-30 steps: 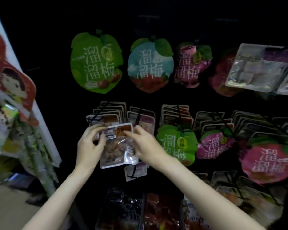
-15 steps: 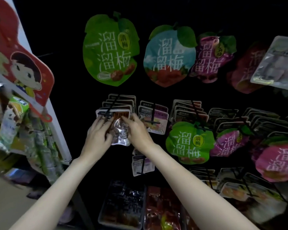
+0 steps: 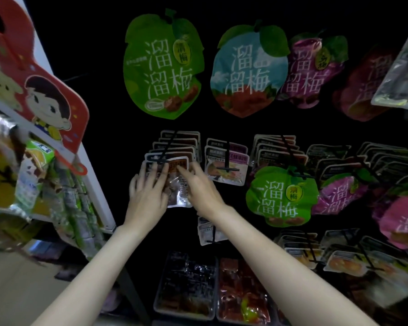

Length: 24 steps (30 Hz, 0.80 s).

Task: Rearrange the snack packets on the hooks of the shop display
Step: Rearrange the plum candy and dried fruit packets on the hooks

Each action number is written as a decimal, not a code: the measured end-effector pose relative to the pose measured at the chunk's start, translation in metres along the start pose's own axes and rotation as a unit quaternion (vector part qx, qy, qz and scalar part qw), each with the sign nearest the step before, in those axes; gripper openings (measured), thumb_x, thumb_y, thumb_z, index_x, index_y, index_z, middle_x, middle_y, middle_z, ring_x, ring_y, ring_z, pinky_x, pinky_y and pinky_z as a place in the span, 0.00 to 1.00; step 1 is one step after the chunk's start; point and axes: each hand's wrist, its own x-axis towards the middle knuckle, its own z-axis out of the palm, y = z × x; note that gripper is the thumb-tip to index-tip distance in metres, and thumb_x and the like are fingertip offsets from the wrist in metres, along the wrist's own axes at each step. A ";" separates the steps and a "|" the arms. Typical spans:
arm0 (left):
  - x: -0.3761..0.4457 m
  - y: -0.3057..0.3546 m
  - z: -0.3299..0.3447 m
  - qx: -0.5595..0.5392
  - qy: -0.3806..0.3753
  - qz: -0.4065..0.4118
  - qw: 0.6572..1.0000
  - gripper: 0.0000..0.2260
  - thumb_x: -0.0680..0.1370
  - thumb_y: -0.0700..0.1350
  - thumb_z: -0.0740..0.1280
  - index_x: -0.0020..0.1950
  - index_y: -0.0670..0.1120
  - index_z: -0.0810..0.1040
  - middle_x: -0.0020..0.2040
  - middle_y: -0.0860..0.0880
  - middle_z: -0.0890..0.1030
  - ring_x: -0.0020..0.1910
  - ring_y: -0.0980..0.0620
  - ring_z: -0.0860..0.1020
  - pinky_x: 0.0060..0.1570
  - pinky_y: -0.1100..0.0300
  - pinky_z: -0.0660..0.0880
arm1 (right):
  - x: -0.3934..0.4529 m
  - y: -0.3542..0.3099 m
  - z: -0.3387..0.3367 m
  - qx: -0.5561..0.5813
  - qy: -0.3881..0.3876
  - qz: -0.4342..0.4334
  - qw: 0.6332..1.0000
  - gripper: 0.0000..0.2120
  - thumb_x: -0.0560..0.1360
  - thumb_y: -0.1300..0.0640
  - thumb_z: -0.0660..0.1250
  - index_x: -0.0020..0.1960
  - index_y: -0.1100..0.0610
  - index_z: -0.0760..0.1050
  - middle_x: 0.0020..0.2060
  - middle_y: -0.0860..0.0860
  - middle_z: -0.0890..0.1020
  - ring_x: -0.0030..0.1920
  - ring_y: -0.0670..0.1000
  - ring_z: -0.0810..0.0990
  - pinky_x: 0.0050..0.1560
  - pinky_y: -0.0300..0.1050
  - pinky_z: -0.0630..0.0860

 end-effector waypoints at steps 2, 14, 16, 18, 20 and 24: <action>-0.001 0.001 0.003 0.024 -0.006 0.009 1.000 0.29 0.76 0.40 0.58 0.76 0.44 0.51 0.75 0.40 0.56 0.75 0.43 0.47 0.71 0.49 0.44 | 0.002 -0.001 -0.002 -0.005 -0.005 0.010 1.000 0.32 0.74 0.73 0.59 0.74 0.57 0.58 0.72 0.58 0.59 0.67 0.61 0.67 0.62 0.49 0.69; 0.003 0.006 -0.003 -0.044 -0.039 0.011 0.998 0.29 0.79 0.40 0.58 0.76 0.42 0.48 0.77 0.43 0.50 0.76 0.47 0.45 0.73 0.56 0.44 | 0.010 0.003 0.003 0.100 0.007 0.061 0.993 0.26 0.76 0.72 0.57 0.72 0.57 0.64 0.63 0.57 0.67 0.64 0.56 0.68 0.58 0.33 0.61; 0.007 0.005 -0.005 -0.032 -0.060 0.023 0.997 0.31 0.79 0.41 0.59 0.76 0.42 0.46 0.77 0.42 0.50 0.76 0.47 0.45 0.73 0.56 0.44 | 0.014 0.005 0.000 0.121 0.004 0.075 0.990 0.24 0.77 0.71 0.56 0.71 0.57 0.66 0.60 0.57 0.69 0.64 0.55 0.68 0.58 0.32 0.59; 0.007 0.003 -0.008 -0.021 -0.074 0.033 0.996 0.31 0.79 0.44 0.60 0.76 0.42 0.45 0.77 0.42 0.50 0.76 0.47 0.45 0.73 0.55 0.44 | 0.016 0.006 -0.003 0.120 0.014 0.072 0.990 0.25 0.76 0.71 0.56 0.71 0.56 0.66 0.59 0.57 0.70 0.63 0.55 0.68 0.59 0.36 0.61; 0.004 0.001 -0.009 -0.020 -0.072 0.026 0.997 0.31 0.79 0.44 0.60 0.76 0.42 0.45 0.77 0.41 0.50 0.76 0.47 0.45 0.73 0.56 0.44 | 0.015 0.006 -0.003 0.112 0.026 0.058 0.992 0.27 0.75 0.72 0.55 0.72 0.56 0.65 0.58 0.57 0.70 0.61 0.55 0.69 0.56 0.37 0.63; 0.001 0.001 -0.009 -0.036 -0.073 0.016 0.997 0.32 0.79 0.42 0.59 0.76 0.41 0.44 0.77 0.42 0.47 0.76 0.49 0.44 0.73 0.57 0.44 | 0.015 0.004 0.000 0.095 0.025 0.051 0.994 0.30 0.74 0.73 0.56 0.74 0.57 0.60 0.60 0.56 0.68 0.61 0.55 0.70 0.57 0.41 0.66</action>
